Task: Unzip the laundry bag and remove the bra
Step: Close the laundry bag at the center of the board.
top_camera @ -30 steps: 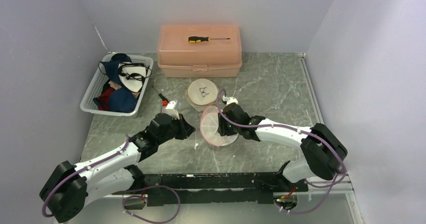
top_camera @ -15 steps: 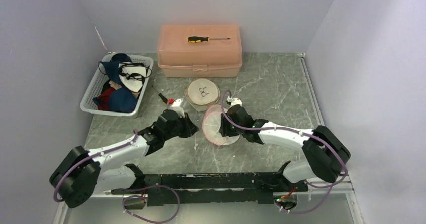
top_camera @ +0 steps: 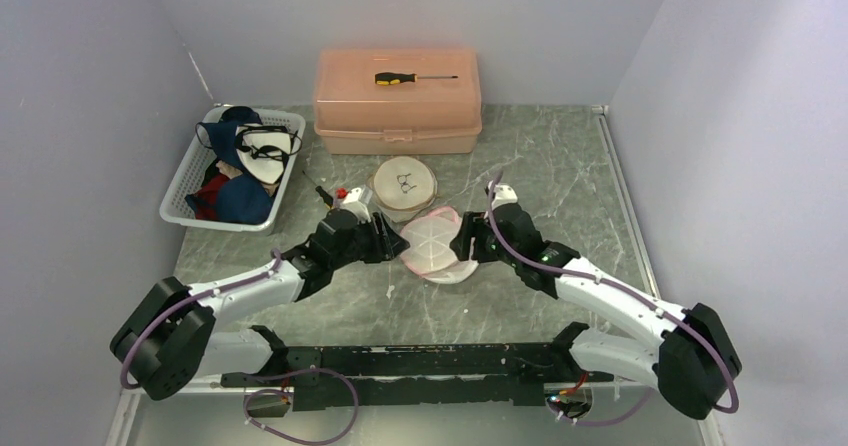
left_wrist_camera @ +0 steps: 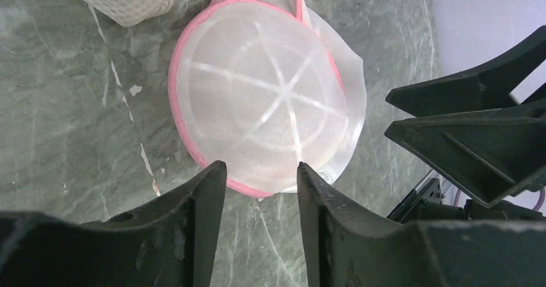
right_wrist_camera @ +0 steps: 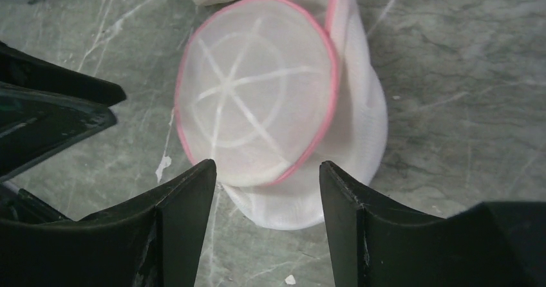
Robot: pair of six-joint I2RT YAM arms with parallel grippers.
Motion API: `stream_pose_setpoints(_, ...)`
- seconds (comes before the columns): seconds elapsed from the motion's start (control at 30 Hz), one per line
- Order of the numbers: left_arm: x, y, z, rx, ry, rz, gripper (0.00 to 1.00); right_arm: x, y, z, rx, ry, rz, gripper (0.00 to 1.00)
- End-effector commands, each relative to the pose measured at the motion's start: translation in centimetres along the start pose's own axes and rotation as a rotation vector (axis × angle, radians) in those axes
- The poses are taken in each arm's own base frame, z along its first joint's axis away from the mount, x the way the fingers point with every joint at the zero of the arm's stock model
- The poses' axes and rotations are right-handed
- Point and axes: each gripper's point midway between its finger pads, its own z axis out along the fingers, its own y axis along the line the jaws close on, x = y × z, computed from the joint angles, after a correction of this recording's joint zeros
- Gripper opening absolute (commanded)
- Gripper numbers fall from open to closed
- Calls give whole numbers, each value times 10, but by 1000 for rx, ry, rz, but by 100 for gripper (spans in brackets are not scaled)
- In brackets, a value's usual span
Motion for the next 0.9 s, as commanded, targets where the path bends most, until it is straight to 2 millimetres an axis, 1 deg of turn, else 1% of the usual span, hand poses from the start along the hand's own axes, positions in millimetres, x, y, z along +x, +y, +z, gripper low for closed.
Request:
stream_pose_setpoints(0.0, -18, -17, -5, 73, -56, -25, 52, 8, -15, -2, 4, 13, 31, 64)
stream_pose_setpoints(0.07, -18, -14, -2, 59, -39, -29, 52, 9, -23, 0, -2, 13, 71, 64)
stream_pose_setpoints(0.17, -14, -6, 6, 46, -3, -67, 52, 10, -24, 3, -60, 18, 140, 64)
stream_pose_setpoints(0.27, -9, 6, 12, 30, 13, -133, 52, 8, -28, 4, -62, 13, 179, 64)
stream_pose_setpoints(0.37, -5, 14, 15, 32, 24, -176, 52, 5, -31, 1, -63, -12, 203, 63)
stream_pose_setpoints(0.47, -3, 16, 17, 42, 30, -182, 52, 2, -25, -6, -102, -22, 226, 63)
stream_pose_setpoints(0.53, -4, 16, 19, 51, 25, -180, 52, -1, -16, -12, -140, -30, 258, 64)
stream_pose_setpoints(0.57, -5, 14, 19, 62, 20, -175, 52, -8, -9, -15, -179, -54, 278, 64)
stream_pose_setpoints(0.67, -7, 13, 17, 65, 14, -158, 51, -9, 5, -19, -238, -33, 358, 64)
stream_pose_setpoints(0.87, -11, 16, 5, 31, -2, -121, 51, -1, 1, -7, -177, 47, 435, 64)
